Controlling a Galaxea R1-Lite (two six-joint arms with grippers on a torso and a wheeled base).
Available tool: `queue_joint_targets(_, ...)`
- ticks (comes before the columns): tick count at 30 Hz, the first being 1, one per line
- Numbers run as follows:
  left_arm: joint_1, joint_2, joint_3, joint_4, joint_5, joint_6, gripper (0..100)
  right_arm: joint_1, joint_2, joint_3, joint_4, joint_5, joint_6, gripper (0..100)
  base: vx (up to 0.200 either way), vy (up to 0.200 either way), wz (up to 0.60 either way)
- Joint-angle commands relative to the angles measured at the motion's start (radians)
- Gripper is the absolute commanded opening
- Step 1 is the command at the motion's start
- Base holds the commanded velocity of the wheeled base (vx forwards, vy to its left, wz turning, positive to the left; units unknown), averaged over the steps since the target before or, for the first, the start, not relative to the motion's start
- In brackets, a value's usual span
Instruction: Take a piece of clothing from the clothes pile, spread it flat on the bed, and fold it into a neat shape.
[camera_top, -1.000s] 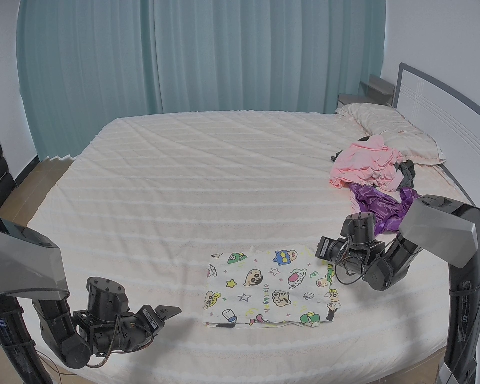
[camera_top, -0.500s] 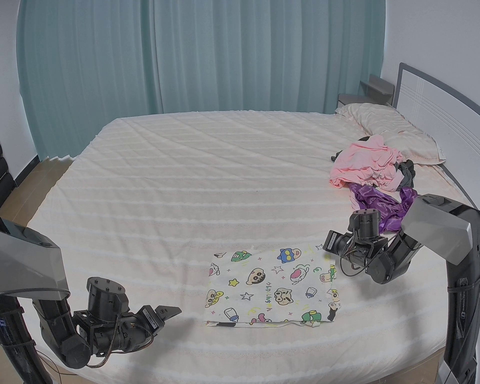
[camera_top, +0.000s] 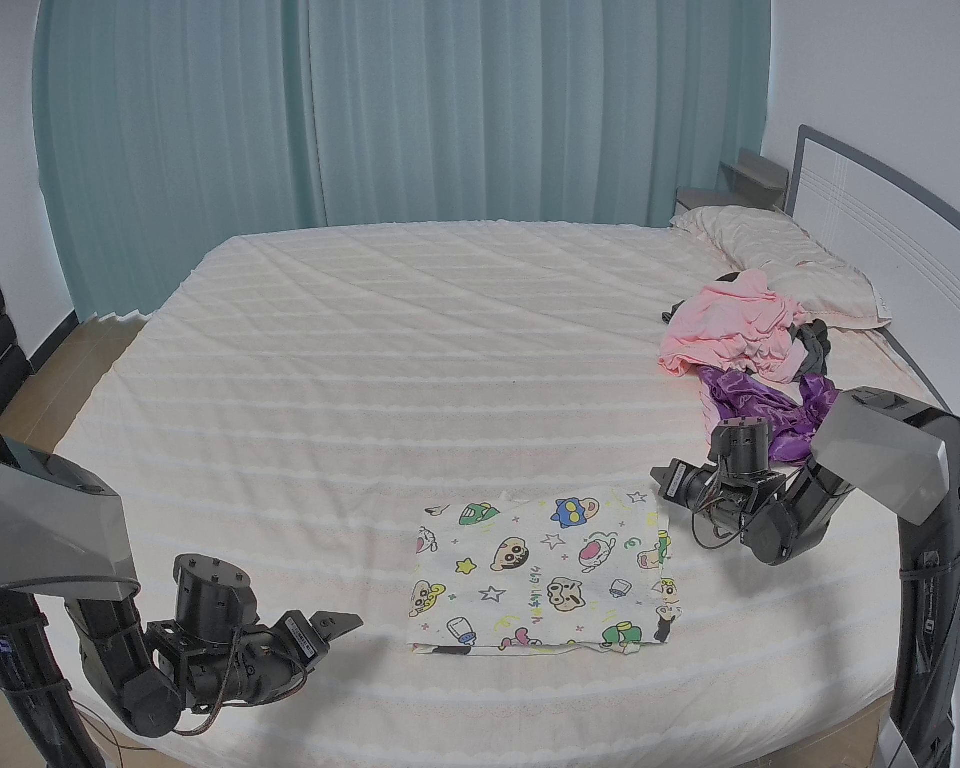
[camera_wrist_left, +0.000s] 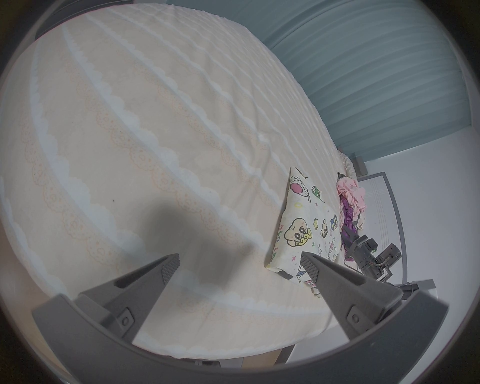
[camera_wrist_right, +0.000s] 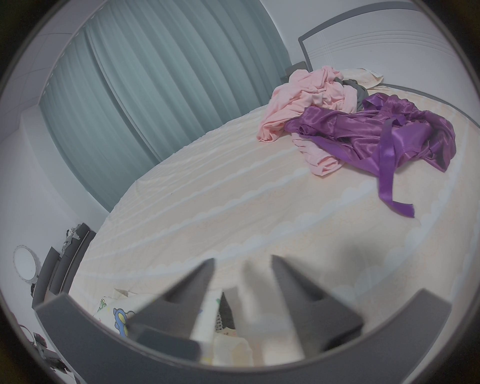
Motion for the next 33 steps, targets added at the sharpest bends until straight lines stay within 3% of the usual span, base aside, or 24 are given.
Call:
queue_joint_targets(1,0.0,0.002,-0.002,0.0,0.001,0.0,100,-0.011,-0.109,0.101,0.003,0.0,0.03,100,0.0,0.0,0.0)
queue_joint_targets(6,0.0,0.002,-0.002,0.0,0.001,0.0,100,0.014,-0.219,0.295,-0.006,0.002,0.099,100,0.0,0.0,0.0)
queue_joint_targets(17,0.0,0.003,0.0,0.0,0.001,-0.002,100,0.175,-0.33,0.641,-0.117,0.012,0.228,100,0.0,0.0,0.0)
queue_joint_targets(33,0.0,0.003,-0.002,0.0,0.001,0.0,100,0.288,-0.273,0.66,-0.161,0.015,0.26,100,0.0,0.0,0.0)
